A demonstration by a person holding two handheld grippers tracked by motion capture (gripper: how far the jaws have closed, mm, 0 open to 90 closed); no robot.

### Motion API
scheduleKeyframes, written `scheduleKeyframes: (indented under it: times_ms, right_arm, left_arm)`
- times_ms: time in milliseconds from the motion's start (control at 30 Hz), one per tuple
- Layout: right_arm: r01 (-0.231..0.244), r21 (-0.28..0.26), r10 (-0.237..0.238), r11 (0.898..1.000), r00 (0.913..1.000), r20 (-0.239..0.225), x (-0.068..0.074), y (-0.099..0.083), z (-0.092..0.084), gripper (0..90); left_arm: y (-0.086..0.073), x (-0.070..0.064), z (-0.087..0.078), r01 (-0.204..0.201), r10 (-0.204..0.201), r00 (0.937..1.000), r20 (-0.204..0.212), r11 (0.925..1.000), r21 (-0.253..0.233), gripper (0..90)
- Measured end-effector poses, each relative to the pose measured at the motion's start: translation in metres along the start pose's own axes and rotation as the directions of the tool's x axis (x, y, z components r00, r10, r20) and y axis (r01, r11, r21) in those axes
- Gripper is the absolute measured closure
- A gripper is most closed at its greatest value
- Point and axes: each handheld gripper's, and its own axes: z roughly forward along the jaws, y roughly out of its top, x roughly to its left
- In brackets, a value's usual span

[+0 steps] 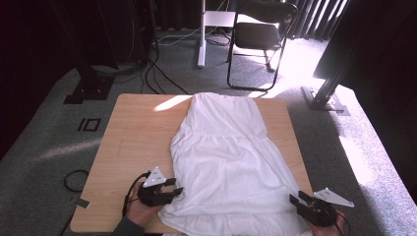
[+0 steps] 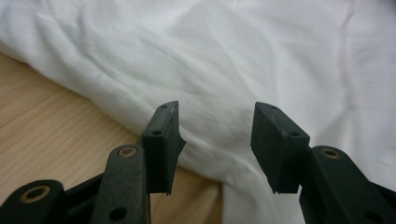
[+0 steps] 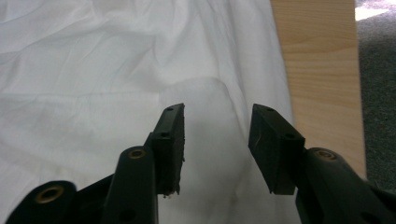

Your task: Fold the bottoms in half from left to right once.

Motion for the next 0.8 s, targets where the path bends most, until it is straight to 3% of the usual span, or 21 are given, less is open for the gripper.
scheduleKeyframes:
  times_ms: [33, 67, 133, 267, 333, 433, 567, 733, 800]
  right_arm:
    - [0.000, 0.000, 0.000, 1.000, 1.0000, 0.000, 0.000, 0.000, 0.000, 52.0]
    - [0.023, 0.067, -0.022, 0.998, 0.9995, -0.022, 0.000, 0.003, 0.022, 52.4]
    - [0.032, 0.129, -0.031, 0.991, 0.9995, -0.009, 0.001, 0.002, 0.039, 54.0]
    - [0.074, 0.133, -0.080, 0.988, 0.9960, 0.041, 0.008, 0.008, 0.051, 59.7]
    - [0.100, 0.132, -0.107, 0.986, 0.9933, 0.045, 0.012, 0.012, 0.058, 60.0]
    - [0.096, 0.118, -0.102, 0.988, 0.9938, 0.044, 0.011, 0.020, 0.069, 61.7]
    - [0.103, 0.110, -0.108, 0.989, 0.9932, 0.043, 0.011, 0.033, 0.086, 63.2]
    - [0.111, 0.098, -0.115, 0.989, 0.9925, 0.041, 0.013, 0.050, 0.109, 64.2]
    - [0.110, 0.099, -0.114, 0.989, 0.9927, 0.039, 0.013, 0.053, 0.113, 66.7]
  left_arm:
    - [0.005, -0.003, 0.022, -0.046, 0.046, 0.9989, 0.000, 0.9973, 0.058, 53.3]
    - [0.006, -0.004, 0.029, -0.063, 0.064, 0.9979, -0.010, 0.9946, 0.082, 55.4]
    - [0.007, -0.006, 0.040, -0.098, 0.102, 0.9940, -0.038, 0.9887, 0.113, 57.3]
    - [0.015, 0.002, 0.046, -0.093, 0.103, 0.9917, -0.077, 0.9874, 0.128, 62.2]
    - [0.019, 0.009, 0.049, -0.087, 0.100, 0.9908, -0.090, 0.9866, 0.138, 62.6]
    - [0.026, 0.025, 0.053, -0.065, 0.084, 0.9885, -0.126, 0.9870, 0.147, 62.5]
    - [0.033, 0.053, 0.056, -0.002, 0.024, 0.9866, -0.162, 0.9914, 0.131, 62.2]
    - [0.042, 0.084, 0.061, 0.053, -0.022, 0.9707, -0.239, 0.9904, 0.127, 62.1]
    - [0.043, 0.088, 0.061, 0.067, -0.034, 0.9689, -0.245, 0.9898, 0.126, 61.1]
